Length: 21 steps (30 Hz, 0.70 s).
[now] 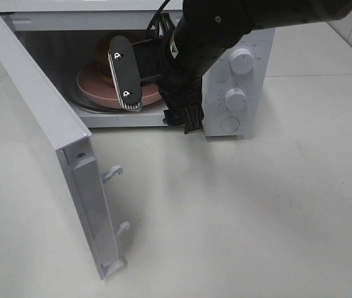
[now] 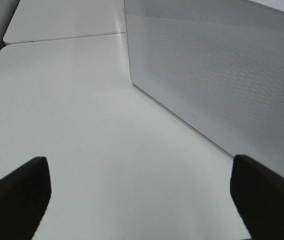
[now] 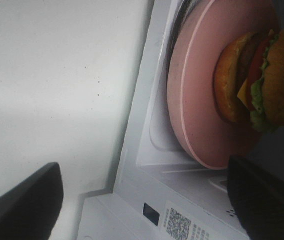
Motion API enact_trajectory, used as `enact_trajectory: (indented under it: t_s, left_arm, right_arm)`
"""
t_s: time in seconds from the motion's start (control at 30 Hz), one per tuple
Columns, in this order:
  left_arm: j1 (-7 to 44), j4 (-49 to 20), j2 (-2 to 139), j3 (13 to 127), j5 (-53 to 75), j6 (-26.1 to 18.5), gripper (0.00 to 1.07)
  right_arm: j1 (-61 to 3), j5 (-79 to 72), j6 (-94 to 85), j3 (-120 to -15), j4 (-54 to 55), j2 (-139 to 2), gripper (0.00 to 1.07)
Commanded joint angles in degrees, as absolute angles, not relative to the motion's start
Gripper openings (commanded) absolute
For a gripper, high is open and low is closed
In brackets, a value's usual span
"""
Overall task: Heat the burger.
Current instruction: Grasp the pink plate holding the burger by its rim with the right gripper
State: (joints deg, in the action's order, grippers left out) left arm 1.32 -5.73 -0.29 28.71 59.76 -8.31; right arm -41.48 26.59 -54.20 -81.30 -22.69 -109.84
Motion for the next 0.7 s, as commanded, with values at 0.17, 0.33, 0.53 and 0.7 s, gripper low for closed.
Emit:
enact_trajectory:
  t_s: [0.17, 0.33, 0.53, 0.7]
  left_arm:
    - [1.2, -6.0, -1.3, 28.5, 59.6, -8.4, 0.89]
    - [1.2, -5.8, -1.3, 28.5, 59.6, -8.4, 0.89]
    - [1.2, -5.7, -1.3, 28.5, 59.6, -8.4, 0.89]
    - [1.2, -5.6, -1.3, 28.5, 59.6, -8.4, 0.89]
  right_arm:
    - [-41.7, 25.9, -53.0, -85.0, -22.5, -114.0, 0.85]
    - [-41.7, 25.4, -52.6, -87.1, -22.5, -116.5, 0.85]
    - [-41.4, 24.8, -52.6, -89.4, -22.6, -119.4, 0.85]
    - [-40.9, 24.2, -52.6, -91.6, -22.6, -121.7, 0.84]
